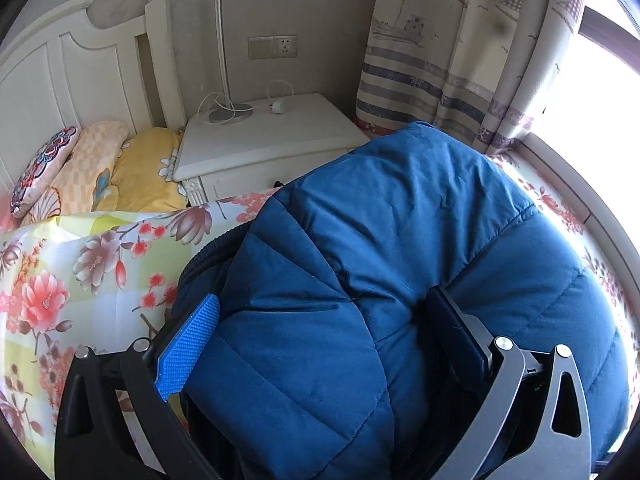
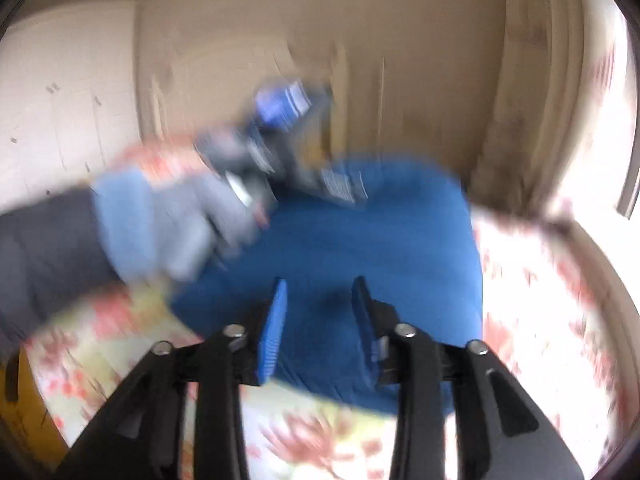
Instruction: Fold large clothes
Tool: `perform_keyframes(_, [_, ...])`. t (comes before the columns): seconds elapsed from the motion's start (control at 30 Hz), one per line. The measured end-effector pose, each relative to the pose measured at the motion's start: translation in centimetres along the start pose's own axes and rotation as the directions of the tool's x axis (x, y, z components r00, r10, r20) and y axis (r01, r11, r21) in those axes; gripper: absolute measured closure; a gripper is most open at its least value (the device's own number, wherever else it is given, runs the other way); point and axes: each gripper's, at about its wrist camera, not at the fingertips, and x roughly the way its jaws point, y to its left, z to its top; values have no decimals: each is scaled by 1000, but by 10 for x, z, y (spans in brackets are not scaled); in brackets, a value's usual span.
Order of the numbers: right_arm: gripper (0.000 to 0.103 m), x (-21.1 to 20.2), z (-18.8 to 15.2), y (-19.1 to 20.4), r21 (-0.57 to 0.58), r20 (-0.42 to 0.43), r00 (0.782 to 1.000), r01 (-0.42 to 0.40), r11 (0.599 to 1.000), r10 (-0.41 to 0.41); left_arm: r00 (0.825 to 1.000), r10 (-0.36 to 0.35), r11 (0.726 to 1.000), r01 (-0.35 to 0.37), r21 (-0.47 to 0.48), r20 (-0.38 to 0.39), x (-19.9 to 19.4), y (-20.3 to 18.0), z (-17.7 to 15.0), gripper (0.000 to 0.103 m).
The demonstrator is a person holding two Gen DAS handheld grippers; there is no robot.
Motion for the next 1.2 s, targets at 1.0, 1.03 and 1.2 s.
perform_keyframes(1.0, [3,-223,49,-17,228,67,981,162,960,-181,880,422,906,-400,-139,218,-340,-117,-119,4])
perform_keyframes(1.03, [3,-229,47,-13,222,72,980,164,961,-184,881,422,906,-399,-145,213,-344,-118,-125,4])
perform_keyframes(1.2, [3,-261,47,-4,212,124,972,168,963,-197,891,394,918,-372,-138,225,-362,-127,-141,4])
